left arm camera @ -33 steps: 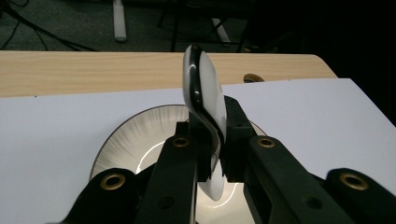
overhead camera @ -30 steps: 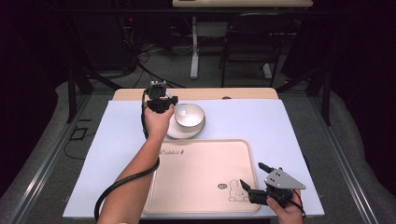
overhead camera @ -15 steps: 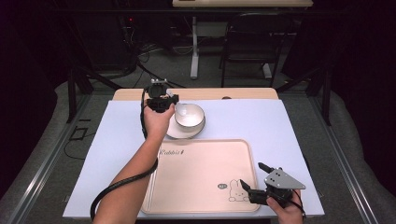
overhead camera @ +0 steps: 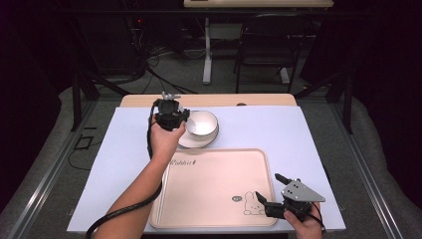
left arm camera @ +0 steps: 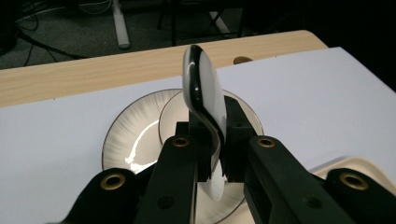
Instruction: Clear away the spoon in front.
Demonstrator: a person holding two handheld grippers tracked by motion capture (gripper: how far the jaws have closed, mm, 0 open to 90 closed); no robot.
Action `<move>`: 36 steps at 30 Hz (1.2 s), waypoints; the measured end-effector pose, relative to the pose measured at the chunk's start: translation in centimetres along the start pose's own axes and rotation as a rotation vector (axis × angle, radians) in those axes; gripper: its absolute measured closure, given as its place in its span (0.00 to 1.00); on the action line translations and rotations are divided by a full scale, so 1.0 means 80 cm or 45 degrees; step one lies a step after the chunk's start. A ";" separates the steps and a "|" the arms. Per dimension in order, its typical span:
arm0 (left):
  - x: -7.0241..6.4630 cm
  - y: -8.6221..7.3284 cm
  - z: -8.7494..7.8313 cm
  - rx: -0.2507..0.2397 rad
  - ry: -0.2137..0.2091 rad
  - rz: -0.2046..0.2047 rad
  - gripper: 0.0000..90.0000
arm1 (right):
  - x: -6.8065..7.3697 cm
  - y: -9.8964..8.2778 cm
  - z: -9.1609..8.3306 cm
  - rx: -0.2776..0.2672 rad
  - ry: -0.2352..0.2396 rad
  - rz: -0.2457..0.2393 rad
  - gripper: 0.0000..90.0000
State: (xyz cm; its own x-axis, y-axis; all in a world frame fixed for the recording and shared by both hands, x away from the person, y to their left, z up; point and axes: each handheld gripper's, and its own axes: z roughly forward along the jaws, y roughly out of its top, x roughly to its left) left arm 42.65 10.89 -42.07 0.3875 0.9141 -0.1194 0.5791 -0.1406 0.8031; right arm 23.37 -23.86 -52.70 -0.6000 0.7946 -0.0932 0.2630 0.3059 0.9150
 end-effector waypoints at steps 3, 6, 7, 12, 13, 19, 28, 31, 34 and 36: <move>-0.001 -0.012 -0.004 0.012 0.000 0.020 0.95 | 0.000 0.000 0.000 -0.001 -0.001 0.003 0.16; 0.001 -0.024 -0.008 0.020 -0.018 0.016 0.95 | 0.000 0.000 0.000 0.000 -0.001 0.000 0.16; 0.002 -0.029 -0.009 0.020 -0.023 0.011 0.95 | 0.000 0.000 0.000 0.001 0.000 0.000 0.16; 0.009 -0.050 -0.018 0.035 -0.049 -0.005 0.95 | 0.001 0.000 0.000 -0.002 0.000 -0.003 0.16; 0.011 -0.054 -0.020 0.036 -0.051 -0.011 0.95 | 0.001 0.000 0.000 -0.001 -0.001 -0.001 0.16; 0.020 -0.077 -0.031 0.034 -0.075 -0.039 0.95 | 0.002 0.000 0.000 -0.002 0.001 -0.005 0.16; 0.027 -0.110 -0.053 0.033 -0.089 -0.046 0.95 | 0.002 0.000 0.000 0.001 0.001 -0.007 0.16; 0.028 -0.119 -0.061 0.038 -0.097 -0.045 0.95 | 0.002 0.000 0.000 0.001 0.001 -0.007 0.16; 0.027 -0.126 -0.069 0.030 -0.101 -0.042 0.95 | 0.002 0.000 0.000 0.000 0.002 -0.010 0.16; 0.026 -0.131 -0.073 0.032 -0.097 -0.034 0.95 | 0.003 0.000 0.000 0.003 0.002 -0.013 0.16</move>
State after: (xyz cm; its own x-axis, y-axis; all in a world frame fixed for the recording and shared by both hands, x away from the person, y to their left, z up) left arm 33.17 16.54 -47.32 0.4244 0.8862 -0.1856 0.6074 -0.1266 0.7842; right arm 23.25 -23.67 -52.69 -0.6036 0.7907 -0.1021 0.2584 0.3152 0.9132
